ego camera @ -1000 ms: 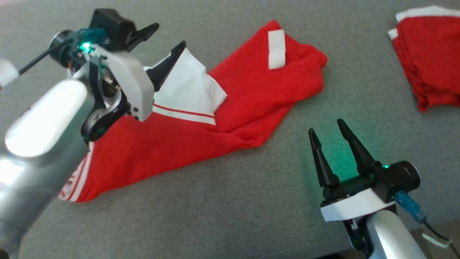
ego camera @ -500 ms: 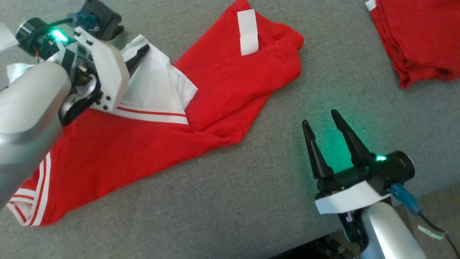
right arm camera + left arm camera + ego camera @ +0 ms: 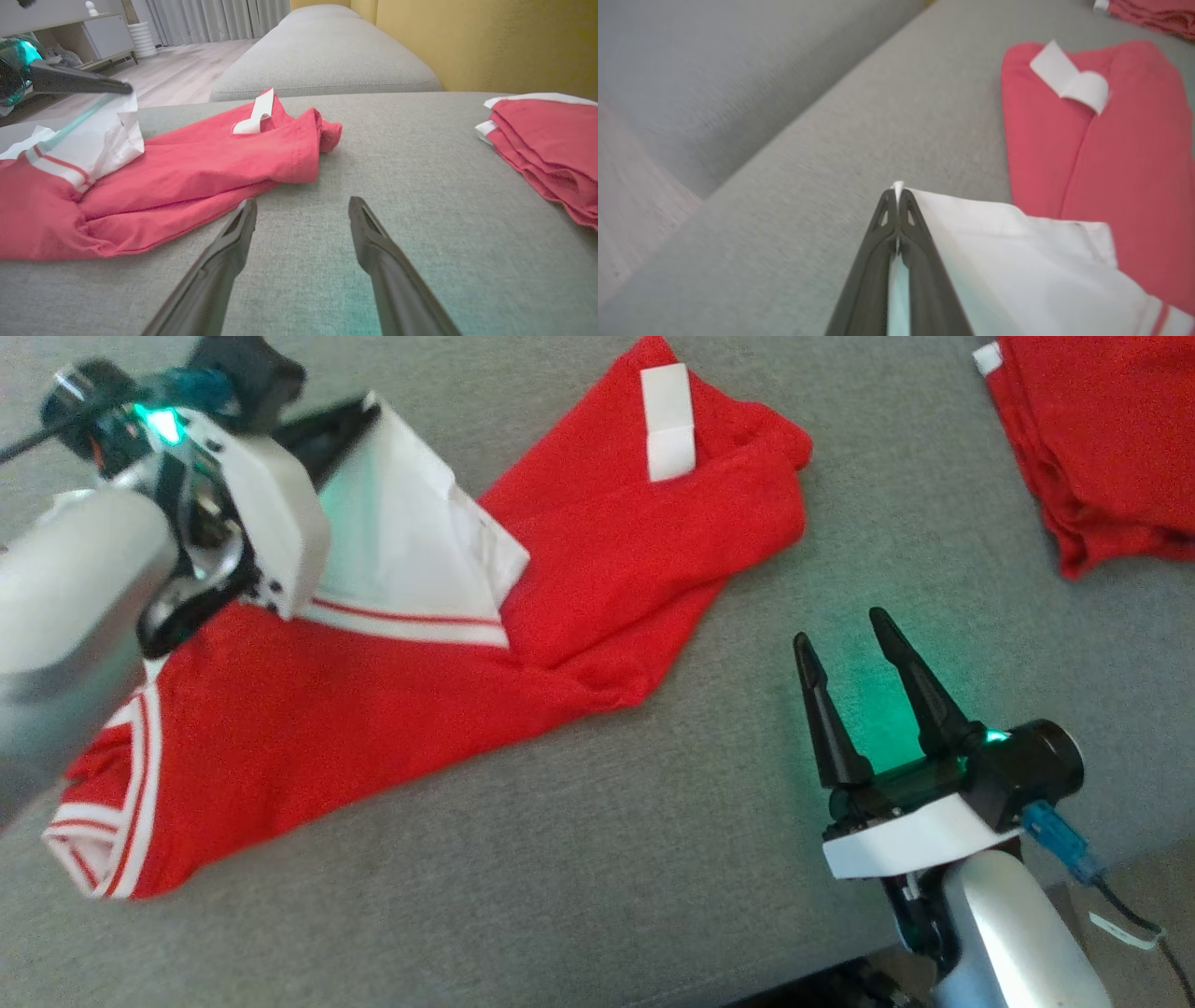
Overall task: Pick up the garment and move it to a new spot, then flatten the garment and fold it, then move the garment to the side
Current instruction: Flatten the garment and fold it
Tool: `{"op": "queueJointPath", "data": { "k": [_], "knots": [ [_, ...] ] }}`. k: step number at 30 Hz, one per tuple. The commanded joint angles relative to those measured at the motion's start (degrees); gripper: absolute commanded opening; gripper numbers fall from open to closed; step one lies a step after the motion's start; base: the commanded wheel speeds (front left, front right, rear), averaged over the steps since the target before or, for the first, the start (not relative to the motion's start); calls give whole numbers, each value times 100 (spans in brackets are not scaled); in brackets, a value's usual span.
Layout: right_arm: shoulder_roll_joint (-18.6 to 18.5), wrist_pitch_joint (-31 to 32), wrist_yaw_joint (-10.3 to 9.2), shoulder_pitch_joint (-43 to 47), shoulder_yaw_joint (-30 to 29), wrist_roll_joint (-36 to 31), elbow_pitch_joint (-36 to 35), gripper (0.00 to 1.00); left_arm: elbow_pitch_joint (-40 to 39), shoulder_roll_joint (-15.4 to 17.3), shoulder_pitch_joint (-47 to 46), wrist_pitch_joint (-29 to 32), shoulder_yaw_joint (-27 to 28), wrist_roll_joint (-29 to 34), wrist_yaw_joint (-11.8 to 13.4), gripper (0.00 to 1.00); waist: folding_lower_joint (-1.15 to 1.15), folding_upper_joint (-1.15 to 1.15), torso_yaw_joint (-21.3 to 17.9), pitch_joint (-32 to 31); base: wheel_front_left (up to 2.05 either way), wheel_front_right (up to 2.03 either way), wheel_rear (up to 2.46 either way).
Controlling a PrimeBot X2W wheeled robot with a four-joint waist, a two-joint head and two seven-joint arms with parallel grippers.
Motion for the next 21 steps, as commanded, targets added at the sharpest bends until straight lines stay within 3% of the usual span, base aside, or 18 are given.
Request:
{"op": "queueJointPath", "data": {
  "k": [1, 9, 21],
  "knots": [
    [12, -22, -5, 71, 94, -20, -141, 100, -108, 252, -449, -138, 262, 44, 10, 0, 0, 0, 127, -121, 0, 0, 0],
    [-135, -22, -5, 239, 45, -59, -54, 100, -21, 590, -732, -1337, 640, 341, 167, 0, 0, 0, 714, -618, 0, 0, 0],
    [-230, -22, -5, 413, 46, -41, 92, 100, -147, 1026, -492, -1726, 787, 359, 555, 0, 0, 0, 1323, -1013, 0, 0, 0]
  ]
}}
